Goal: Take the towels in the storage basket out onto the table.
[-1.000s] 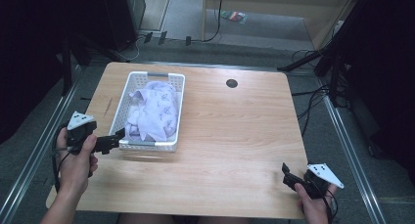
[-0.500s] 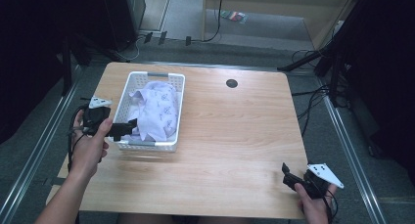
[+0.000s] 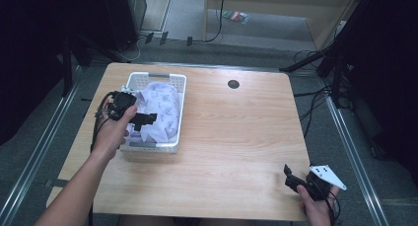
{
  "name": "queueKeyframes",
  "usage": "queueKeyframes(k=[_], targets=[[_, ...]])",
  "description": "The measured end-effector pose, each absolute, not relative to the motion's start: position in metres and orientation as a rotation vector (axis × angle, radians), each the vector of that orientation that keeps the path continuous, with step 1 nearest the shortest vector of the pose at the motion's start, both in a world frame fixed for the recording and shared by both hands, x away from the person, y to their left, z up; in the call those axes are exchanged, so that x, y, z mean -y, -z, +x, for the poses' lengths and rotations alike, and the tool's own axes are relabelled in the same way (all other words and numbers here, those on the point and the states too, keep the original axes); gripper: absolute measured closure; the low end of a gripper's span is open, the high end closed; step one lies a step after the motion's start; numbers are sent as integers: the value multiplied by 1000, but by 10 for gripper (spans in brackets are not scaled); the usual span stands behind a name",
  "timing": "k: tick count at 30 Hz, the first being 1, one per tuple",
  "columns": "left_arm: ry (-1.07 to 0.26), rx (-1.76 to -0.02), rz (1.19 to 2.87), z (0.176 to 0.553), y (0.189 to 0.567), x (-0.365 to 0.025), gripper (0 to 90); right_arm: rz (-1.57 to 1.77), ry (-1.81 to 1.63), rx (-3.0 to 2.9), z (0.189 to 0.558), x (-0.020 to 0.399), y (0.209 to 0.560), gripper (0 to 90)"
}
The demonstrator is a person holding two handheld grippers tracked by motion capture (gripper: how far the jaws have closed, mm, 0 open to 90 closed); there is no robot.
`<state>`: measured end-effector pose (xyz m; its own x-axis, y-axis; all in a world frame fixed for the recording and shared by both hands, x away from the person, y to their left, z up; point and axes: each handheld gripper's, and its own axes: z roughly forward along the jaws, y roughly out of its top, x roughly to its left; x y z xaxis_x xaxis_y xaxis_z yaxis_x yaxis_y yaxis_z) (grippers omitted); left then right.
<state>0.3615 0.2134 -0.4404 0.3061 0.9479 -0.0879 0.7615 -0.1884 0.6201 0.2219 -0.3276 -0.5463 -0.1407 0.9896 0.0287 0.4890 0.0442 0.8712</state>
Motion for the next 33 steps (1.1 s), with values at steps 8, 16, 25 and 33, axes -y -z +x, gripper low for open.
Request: queueKeyframes(k=[8,16,25,33], targets=[[-296,-1593,2022,394,466,-205,0,1489,-1025,-1710,222,327,546,81],[-235,-1648,2105,414,488,-191,0,1487,-1027,-1712,221,327,546,81],[-174,-1694,2183,425,497,-185,0,1486,-1028,-1713,221,327,546,81],[-186,-1754,2258,434,511,-174,0,1488,-1028,-1709,221,327,546,81]])
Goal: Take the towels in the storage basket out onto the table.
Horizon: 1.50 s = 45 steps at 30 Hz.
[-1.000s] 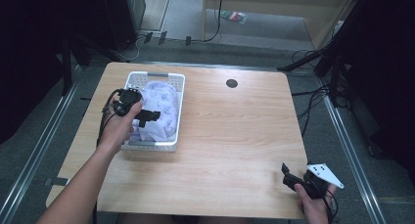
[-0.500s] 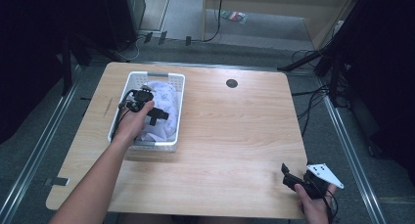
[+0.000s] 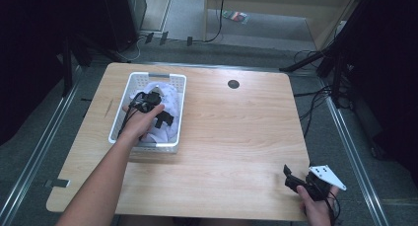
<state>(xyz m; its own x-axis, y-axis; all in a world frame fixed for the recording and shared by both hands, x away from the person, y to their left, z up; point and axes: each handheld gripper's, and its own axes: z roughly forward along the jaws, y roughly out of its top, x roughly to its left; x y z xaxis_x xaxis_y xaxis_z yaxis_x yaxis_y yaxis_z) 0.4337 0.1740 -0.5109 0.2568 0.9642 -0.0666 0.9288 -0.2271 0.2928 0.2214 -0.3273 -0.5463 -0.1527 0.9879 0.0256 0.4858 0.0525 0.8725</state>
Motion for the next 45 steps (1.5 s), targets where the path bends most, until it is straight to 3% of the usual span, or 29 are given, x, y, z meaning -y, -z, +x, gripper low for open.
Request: queueKeyframes(k=[16,21,24,30,38,45], targets=[[-232,-1686,2396,432,516,-162,3,1481,-1026,-1716,221,327,546,82],[-228,-1663,2418,431,511,-160,121,1480,-1027,-1717,222,327,547,82],[-248,-1679,2403,431,507,-161,286,1481,-1026,-1717,222,327,546,82],[-272,-1675,2391,430,505,-162,420,1480,-1024,-1716,221,327,546,82],[-282,-1677,2341,428,502,-166,516,1489,-1032,-1711,221,328,546,82],[-266,-1672,2307,425,495,-172,527,1490,-1037,-1710,221,328,546,81]])
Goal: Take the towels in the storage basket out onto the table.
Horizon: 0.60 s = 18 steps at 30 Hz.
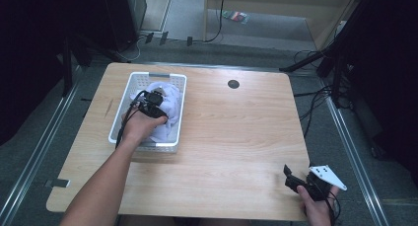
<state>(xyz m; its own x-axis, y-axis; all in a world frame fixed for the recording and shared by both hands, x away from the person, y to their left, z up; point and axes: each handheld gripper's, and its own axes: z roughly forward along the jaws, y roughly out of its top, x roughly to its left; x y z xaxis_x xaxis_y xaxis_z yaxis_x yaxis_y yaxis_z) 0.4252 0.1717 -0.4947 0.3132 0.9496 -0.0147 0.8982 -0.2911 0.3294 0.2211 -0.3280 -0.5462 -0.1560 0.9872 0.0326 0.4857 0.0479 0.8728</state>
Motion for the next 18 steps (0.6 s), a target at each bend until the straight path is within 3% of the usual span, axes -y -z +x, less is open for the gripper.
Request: queueKeyframes(k=[18], targets=[[-367,-1614,2197,408,415,-199,524,1492,-1025,-1712,222,327,546,81]])
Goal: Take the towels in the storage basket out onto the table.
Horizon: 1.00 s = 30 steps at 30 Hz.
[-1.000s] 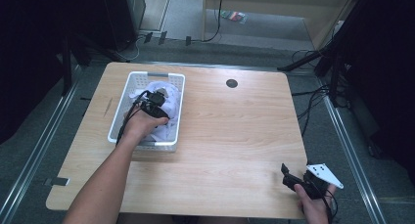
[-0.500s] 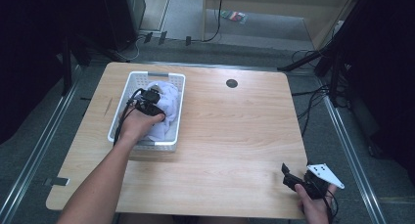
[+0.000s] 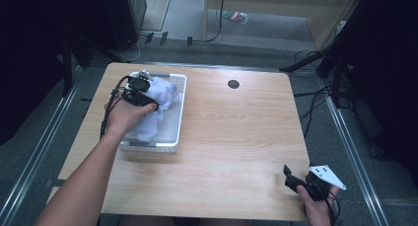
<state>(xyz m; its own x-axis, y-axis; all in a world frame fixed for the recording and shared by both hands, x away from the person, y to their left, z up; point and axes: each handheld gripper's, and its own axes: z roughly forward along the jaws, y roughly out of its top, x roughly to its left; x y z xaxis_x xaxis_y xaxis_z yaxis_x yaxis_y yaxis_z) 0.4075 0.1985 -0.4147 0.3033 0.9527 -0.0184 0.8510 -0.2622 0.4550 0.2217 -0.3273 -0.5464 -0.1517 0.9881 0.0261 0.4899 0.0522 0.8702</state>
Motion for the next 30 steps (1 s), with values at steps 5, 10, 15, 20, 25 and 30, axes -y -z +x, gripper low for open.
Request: queueKeyframes(k=[5,10,15,20,25,30], targets=[[-392,-1605,2180,404,401,-201,522,1490,-1024,-1713,222,327,546,81],[-423,-1592,2160,401,385,-201,520,1488,-1023,-1714,222,327,546,81],[-434,-1575,2158,399,369,-196,518,1489,-1023,-1714,222,327,546,81],[-435,-1559,2162,397,360,-190,517,1488,-1022,-1715,222,327,547,81],[-449,-1537,2169,395,350,-175,516,1483,-1027,-1719,222,328,547,81],[-450,-1514,2170,394,346,-160,514,1488,-1027,-1718,222,328,547,81]])
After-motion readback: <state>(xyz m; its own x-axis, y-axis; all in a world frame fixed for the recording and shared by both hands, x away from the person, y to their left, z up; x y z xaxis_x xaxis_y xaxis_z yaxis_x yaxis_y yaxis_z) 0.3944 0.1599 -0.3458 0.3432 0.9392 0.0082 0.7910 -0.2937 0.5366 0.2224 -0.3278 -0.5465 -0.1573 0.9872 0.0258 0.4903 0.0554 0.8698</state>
